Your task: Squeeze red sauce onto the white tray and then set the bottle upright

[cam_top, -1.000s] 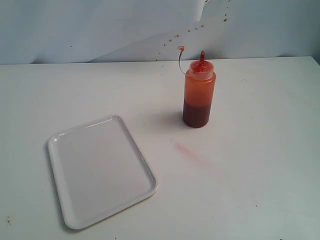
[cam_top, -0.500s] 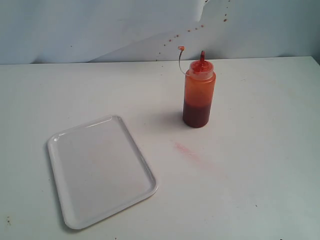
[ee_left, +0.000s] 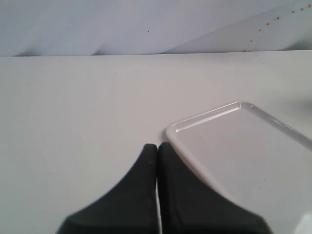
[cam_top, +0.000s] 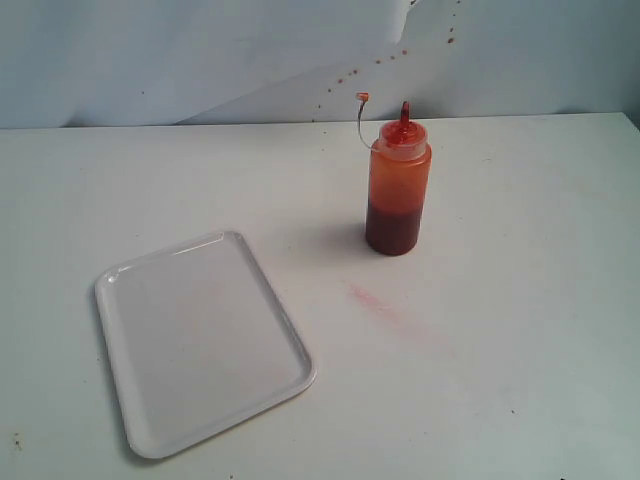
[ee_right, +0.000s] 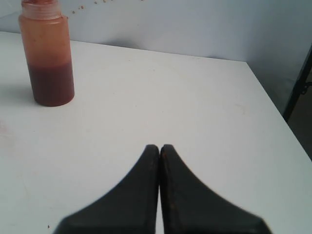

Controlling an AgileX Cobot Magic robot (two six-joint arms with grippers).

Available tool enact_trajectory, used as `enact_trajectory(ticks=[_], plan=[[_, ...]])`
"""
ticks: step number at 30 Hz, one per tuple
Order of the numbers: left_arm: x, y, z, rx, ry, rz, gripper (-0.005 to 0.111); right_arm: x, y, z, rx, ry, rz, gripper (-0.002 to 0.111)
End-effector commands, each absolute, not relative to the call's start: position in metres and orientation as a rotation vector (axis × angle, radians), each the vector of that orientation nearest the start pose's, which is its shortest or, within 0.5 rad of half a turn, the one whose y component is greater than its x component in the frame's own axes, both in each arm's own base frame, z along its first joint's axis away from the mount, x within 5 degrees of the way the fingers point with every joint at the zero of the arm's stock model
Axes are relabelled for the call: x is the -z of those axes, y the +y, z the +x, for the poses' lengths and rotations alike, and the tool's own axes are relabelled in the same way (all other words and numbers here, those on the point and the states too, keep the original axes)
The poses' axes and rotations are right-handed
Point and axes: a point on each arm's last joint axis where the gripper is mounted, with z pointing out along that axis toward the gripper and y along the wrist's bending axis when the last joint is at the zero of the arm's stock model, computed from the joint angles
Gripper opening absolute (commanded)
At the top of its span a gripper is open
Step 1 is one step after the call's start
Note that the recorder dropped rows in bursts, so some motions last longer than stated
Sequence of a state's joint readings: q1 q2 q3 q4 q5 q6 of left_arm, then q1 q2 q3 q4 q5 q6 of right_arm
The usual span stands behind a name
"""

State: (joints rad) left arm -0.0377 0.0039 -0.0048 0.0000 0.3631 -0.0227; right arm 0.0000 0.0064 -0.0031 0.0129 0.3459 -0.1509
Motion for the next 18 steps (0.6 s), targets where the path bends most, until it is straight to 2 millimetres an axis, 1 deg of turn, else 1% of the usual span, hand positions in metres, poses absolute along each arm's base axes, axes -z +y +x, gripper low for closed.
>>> enact_trajectory(ticks=[1,3,4,6,14,18], plan=[[-0.182,-0.002,0.053,0.042,1.828,0.014,0.000,-0.182,0.000,0.053,0.089,1.825,-0.125,0.000],[-0.182,-0.002,0.053,0.042,1.828,0.014,0.000,-0.182,0.000,0.053,0.089,1.825,-0.125,0.000],[-0.183,-0.001,0.054,-0.001,1.822,0.044,0.000,-0.182,0.000,0.053,0.089,1.825,-0.125,0.000],[-0.183,0.000,0.054,-0.024,1.812,0.059,0.000,-0.182,0.000,0.053,0.089,1.825,-0.125,0.000],[-0.186,0.000,0.055,-0.022,1.778,0.059,0.000,-0.182,0.000,0.053,0.089,1.825,-0.125,0.000],[-0.204,-0.002,0.056,-0.006,1.579,0.056,0.000,-0.182,0.000,0.053,0.089,1.825,-0.125,0.000]])
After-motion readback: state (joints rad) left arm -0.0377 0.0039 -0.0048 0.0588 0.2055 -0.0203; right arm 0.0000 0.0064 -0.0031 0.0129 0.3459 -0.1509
